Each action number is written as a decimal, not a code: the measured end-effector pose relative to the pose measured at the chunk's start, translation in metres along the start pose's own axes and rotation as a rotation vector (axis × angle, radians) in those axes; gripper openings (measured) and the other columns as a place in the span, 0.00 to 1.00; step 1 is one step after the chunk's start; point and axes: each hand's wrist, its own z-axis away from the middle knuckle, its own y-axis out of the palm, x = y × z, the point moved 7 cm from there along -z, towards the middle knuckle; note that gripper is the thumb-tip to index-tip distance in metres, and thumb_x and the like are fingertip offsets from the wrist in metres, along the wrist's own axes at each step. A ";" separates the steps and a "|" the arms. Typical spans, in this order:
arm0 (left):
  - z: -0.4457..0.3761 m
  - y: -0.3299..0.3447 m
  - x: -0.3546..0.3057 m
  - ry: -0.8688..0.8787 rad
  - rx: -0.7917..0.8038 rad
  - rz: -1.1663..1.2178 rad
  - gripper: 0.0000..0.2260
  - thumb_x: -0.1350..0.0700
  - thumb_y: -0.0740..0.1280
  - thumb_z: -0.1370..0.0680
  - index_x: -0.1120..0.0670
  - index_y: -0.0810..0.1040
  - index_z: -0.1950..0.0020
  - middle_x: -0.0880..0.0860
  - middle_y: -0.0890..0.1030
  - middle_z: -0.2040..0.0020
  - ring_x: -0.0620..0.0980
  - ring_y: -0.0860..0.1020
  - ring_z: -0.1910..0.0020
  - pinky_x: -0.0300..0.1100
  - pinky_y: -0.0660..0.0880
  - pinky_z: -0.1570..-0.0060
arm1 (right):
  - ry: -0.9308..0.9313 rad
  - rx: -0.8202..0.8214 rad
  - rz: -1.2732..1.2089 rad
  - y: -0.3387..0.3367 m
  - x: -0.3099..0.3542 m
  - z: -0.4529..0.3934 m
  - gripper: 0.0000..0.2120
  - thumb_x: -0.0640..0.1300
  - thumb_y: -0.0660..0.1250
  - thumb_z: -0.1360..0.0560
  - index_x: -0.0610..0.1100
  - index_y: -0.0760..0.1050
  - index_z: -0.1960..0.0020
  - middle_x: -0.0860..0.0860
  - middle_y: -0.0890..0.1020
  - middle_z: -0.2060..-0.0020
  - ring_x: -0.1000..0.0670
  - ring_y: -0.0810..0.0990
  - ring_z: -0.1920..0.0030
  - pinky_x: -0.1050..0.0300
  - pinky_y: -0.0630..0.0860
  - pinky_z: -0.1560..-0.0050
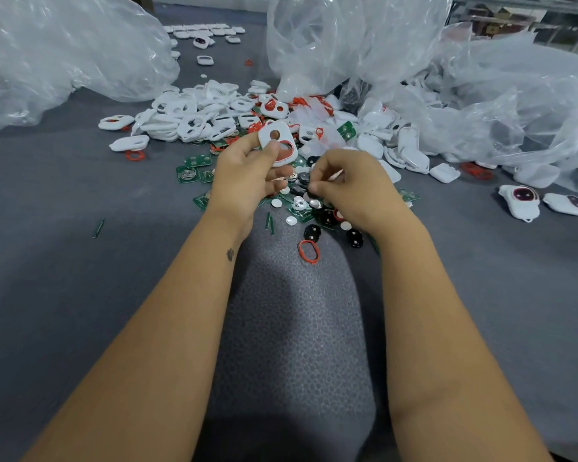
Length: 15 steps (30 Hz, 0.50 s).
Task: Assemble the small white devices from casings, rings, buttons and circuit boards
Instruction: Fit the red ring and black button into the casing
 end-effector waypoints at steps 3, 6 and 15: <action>-0.001 -0.002 0.000 -0.017 -0.005 -0.014 0.07 0.57 0.62 0.18 0.53 0.79 0.53 0.46 0.83 0.60 0.47 0.83 0.62 0.37 0.78 0.64 | -0.020 -0.113 -0.234 -0.005 0.005 0.001 0.05 0.35 0.70 0.27 0.43 0.78 0.59 0.52 0.79 0.67 0.58 0.73 0.69 0.67 0.68 0.65; -0.001 -0.001 0.003 -0.058 0.003 0.066 0.06 0.58 0.62 0.18 0.54 0.78 0.52 0.49 0.82 0.60 0.50 0.84 0.60 0.39 0.79 0.62 | -0.011 -0.155 -0.383 -0.008 0.006 0.001 0.08 0.31 0.71 0.29 0.44 0.78 0.59 0.44 0.81 0.64 0.53 0.76 0.64 0.61 0.73 0.61; 0.002 0.004 0.004 -0.144 0.045 0.181 0.06 0.62 0.57 0.19 0.56 0.72 0.49 0.56 0.79 0.61 0.49 0.79 0.72 0.39 0.75 0.71 | -0.040 -0.195 -0.672 -0.011 0.007 0.000 0.15 0.23 0.69 0.33 0.43 0.76 0.58 0.47 0.76 0.65 0.59 0.73 0.69 0.64 0.75 0.61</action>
